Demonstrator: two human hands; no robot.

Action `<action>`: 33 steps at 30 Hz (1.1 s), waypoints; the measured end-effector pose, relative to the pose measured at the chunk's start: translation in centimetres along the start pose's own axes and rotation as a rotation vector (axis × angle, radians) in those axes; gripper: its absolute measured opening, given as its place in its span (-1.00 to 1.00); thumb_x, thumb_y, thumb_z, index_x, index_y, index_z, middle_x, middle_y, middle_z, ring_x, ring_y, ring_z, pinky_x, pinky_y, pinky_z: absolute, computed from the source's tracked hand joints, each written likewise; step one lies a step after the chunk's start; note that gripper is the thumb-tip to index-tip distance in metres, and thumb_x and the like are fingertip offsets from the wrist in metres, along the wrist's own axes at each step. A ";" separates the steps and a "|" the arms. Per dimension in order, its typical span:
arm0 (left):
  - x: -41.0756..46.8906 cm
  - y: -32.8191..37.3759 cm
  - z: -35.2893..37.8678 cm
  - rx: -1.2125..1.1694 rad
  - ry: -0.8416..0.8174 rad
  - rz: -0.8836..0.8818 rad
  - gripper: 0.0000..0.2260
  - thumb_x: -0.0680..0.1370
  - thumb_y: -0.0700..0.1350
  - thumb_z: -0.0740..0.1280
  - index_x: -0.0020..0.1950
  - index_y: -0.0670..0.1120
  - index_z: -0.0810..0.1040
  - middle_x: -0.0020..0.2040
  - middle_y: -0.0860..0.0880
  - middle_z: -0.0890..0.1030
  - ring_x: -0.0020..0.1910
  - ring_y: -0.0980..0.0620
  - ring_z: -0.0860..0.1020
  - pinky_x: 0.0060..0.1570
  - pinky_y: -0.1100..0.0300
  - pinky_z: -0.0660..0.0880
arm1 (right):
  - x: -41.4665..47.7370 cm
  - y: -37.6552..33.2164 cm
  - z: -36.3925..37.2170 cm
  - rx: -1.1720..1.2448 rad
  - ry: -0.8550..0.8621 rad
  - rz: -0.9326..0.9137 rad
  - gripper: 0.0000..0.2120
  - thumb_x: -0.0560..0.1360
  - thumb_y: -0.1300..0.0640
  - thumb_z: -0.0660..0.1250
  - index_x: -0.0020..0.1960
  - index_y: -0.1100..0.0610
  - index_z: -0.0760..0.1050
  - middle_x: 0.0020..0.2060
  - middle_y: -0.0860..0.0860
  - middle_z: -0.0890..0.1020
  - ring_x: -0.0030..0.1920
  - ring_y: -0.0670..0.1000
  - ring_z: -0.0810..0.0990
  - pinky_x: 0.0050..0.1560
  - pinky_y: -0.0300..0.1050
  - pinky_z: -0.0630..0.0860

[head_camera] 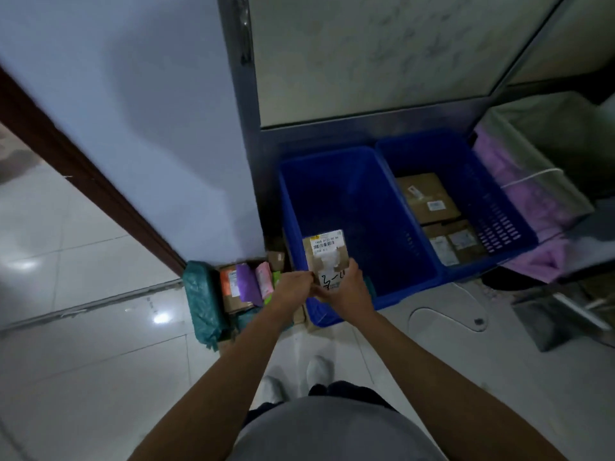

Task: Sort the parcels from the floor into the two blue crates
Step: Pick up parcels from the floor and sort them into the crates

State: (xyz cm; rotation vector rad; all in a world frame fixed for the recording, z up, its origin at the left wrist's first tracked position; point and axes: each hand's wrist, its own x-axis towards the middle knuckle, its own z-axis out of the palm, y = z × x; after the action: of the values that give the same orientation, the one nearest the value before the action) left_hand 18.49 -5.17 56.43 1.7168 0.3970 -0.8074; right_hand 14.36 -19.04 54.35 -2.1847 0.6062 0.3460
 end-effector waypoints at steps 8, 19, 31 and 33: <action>1.5 2.6 4.6 -0.033 -0.178 -0.009 -0.87 0.57 -0.16 0.33 -0.14 -0.09 0.64 -0.23 0.02 0.72 -0.20 0.10 0.67 -0.31 0.31 0.49 | 1.4 3.4 -5.1 -0.202 0.136 0.020 0.04 0.33 -0.20 0.57 0.54 0.16 0.05 0.37 0.14 0.35 0.34 0.20 0.39 0.23 0.19 0.48; 9.4 5.1 10.5 -0.058 -0.034 -0.040 -0.76 0.67 0.03 0.25 0.24 -0.07 0.51 0.07 -0.05 0.63 0.01 0.01 0.63 -0.01 0.11 0.50 | 10.4 10.3 -14.5 -0.501 -0.093 -0.094 0.04 0.37 -0.11 0.52 0.58 0.22 -0.04 0.44 0.16 0.21 0.45 0.25 0.20 0.43 0.11 0.25; 16.8 7.0 22.7 0.108 0.147 -0.138 -0.72 0.67 -0.07 0.24 0.38 -0.05 0.49 0.16 0.00 0.54 0.07 -0.04 0.57 0.13 -0.04 0.55 | 23.5 15.7 -22.8 -0.741 -0.436 -0.335 -0.01 0.36 -0.08 0.55 0.56 0.18 0.05 0.37 0.14 0.30 0.37 0.23 0.31 0.29 0.12 0.41; 18.1 6.7 23.4 0.153 0.132 -0.178 -0.68 0.66 -0.09 0.25 0.42 -0.08 0.47 0.25 -0.08 0.55 0.12 -0.16 0.58 0.10 -0.08 0.52 | 25.2 16.2 -22.2 -0.790 -0.462 -0.385 -0.01 0.35 -0.10 0.55 0.56 0.17 0.06 0.35 0.14 0.33 0.34 0.22 0.33 0.26 0.12 0.44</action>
State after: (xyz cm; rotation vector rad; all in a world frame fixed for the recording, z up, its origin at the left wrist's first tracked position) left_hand 28.29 -31.79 45.78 1.9033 0.5982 -0.8730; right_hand 28.01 -52.91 46.74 -2.7408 -0.2694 0.9652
